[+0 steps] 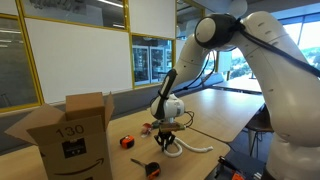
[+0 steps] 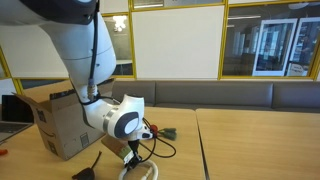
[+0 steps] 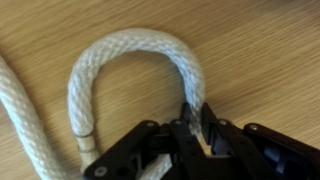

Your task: Pick the object on the table and put them in the carton box

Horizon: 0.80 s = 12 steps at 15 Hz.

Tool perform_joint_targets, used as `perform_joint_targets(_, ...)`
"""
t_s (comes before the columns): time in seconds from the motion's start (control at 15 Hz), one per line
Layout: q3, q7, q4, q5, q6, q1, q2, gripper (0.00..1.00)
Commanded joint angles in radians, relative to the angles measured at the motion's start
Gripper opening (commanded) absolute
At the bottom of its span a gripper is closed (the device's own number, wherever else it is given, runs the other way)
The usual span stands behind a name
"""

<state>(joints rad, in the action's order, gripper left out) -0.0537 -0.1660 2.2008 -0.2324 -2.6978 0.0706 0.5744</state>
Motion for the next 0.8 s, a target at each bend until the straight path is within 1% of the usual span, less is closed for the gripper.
perform_joint_targets(0.0, 0.001, 0.011, -0.014, -0.016, 0.006, -0.004, -0.006, 0.05)
perform_joint_targets(0.07, 0.005, 0.003, -0.009, -0.013, 0.009, -0.009, -0.018, 0.06)
perform_joint_targets(0.2, 0.018, -0.02, 0.01, -0.004, 0.018, -0.026, -0.064, 0.03)
perform_joint_targets(0.4, 0.065, -0.081, 0.057, 0.046, 0.032, -0.089, -0.197, 0.04)
perform_joint_targets(0.6, 0.149, -0.199, 0.075, 0.174, 0.035, -0.178, -0.322, 0.04)
perform_joint_targets(0.73, 0.202, -0.319, 0.075, 0.313, 0.06, -0.233, -0.409, 0.04)
